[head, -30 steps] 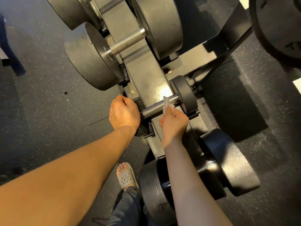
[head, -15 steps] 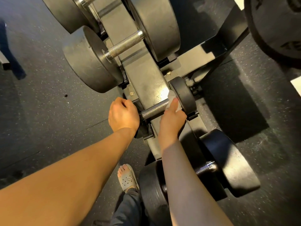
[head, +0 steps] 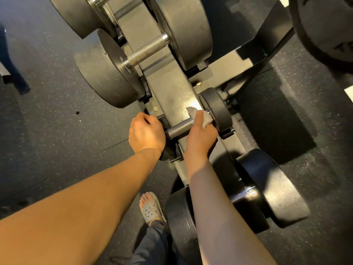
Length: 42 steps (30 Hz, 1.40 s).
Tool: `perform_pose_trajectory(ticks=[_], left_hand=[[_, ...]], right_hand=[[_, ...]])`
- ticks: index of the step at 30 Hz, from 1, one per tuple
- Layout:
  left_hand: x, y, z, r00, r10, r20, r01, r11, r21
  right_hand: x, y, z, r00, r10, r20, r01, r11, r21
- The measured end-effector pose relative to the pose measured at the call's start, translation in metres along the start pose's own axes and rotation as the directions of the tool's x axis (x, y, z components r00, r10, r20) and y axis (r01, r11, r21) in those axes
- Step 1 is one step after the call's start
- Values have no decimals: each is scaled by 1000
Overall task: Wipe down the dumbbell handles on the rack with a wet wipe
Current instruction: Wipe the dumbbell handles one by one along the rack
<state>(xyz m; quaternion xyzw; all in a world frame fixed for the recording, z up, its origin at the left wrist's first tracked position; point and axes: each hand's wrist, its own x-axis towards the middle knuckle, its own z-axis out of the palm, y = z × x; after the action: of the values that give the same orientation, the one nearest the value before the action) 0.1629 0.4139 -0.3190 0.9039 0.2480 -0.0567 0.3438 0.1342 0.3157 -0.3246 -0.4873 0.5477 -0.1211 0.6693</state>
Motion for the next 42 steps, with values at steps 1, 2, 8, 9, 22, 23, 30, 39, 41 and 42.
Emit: perform_pose_trajectory(ticks=[1, 2, 8, 9, 22, 23, 30, 39, 41, 42], left_hand=[[0, 0, 0, 1000, 2, 6, -2, 1000, -7], [-1, 0, 0, 1000, 4, 10, -4, 1000, -18], [-3, 2, -4, 999, -14, 45, 17, 997, -80], [-1, 1, -5, 996, -24, 81, 32, 995, -94], [-13, 51, -17, 638, 317, 702, -15, 916, -400], [-11, 53, -15, 664, 296, 687, 21, 911, -412], [-8, 56, 21, 766, 460, 448, -337, 882, -329], [-35, 61, 52, 754, 489, 439, -542, 840, -6], [-18, 77, 55, 733, 334, 592, -448, 893, 50], [-6, 86, 54, 658, 263, 705, -464, 880, 105]], right_hand=[[0, -2, 0, 1000, -14, -14, 14, 1000, -14], [2, -2, 0, 1000, -8, -25, 8, 1000, -14], [-3, -4, -26, 985, 165, 38, -167, 984, 53], [-6, -2, -30, 990, 129, 50, -129, 991, -20], [-31, -71, -48, 859, 212, 467, -75, 953, -294], [-31, -76, -52, 861, 220, 458, -68, 943, -325], [-9, -105, -75, 901, -336, 273, 432, 657, -618], [54, -75, -25, 744, -512, 431, 662, 472, -582], [56, -71, -25, 724, -557, 406, 676, 460, -575], [56, -70, -26, 713, -575, 400, 685, 449, -574]])
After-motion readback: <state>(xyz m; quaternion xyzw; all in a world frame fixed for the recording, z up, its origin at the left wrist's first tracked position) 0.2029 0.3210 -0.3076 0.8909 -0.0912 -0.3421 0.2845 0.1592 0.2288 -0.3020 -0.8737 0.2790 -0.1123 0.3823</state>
